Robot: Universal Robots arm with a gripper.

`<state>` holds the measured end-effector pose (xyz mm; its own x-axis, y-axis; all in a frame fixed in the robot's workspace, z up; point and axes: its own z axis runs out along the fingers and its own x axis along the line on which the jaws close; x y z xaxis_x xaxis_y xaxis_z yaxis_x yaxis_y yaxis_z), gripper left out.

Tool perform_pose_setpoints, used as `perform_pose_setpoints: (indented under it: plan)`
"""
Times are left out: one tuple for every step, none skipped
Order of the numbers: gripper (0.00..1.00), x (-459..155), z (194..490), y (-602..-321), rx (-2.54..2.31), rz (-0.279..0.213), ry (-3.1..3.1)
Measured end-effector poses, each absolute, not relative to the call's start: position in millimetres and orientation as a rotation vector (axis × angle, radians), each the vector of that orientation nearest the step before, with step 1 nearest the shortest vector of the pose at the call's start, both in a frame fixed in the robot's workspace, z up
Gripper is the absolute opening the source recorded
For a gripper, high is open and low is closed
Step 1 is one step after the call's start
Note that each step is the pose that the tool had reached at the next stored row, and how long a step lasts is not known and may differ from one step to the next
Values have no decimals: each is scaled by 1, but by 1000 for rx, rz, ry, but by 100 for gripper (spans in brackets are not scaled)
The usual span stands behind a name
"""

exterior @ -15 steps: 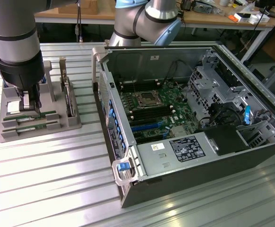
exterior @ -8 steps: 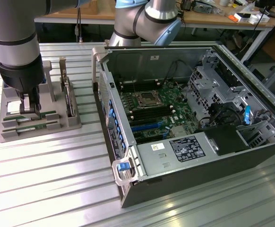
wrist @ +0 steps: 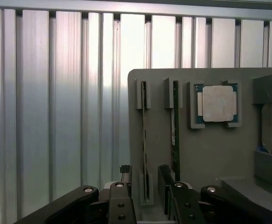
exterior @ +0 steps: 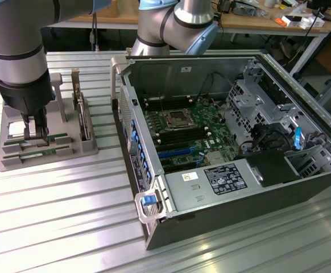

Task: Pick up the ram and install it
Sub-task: 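Pick up the ram and move it above insertion slot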

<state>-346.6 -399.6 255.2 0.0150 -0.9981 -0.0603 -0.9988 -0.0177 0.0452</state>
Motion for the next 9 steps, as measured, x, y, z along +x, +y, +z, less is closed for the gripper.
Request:
perform_pose_setpoints:
  plan:
    - [36,-347,254,-400,-2232,117,2193]
    - [36,-348,252,-400,-2234,117,2191]
    - [36,-348,251,-400,-2236,117,2189]
    - [36,-349,250,-400,-2239,117,2186]
    - [36,-350,249,-400,-2241,117,2184]
    - [36,-351,247,-400,-2244,117,2182]
    - [36,-352,245,-399,-2248,117,2178]
    - [36,-352,243,-398,-2256,117,2170]
    - [36,-352,241,-396,-2271,117,2155]
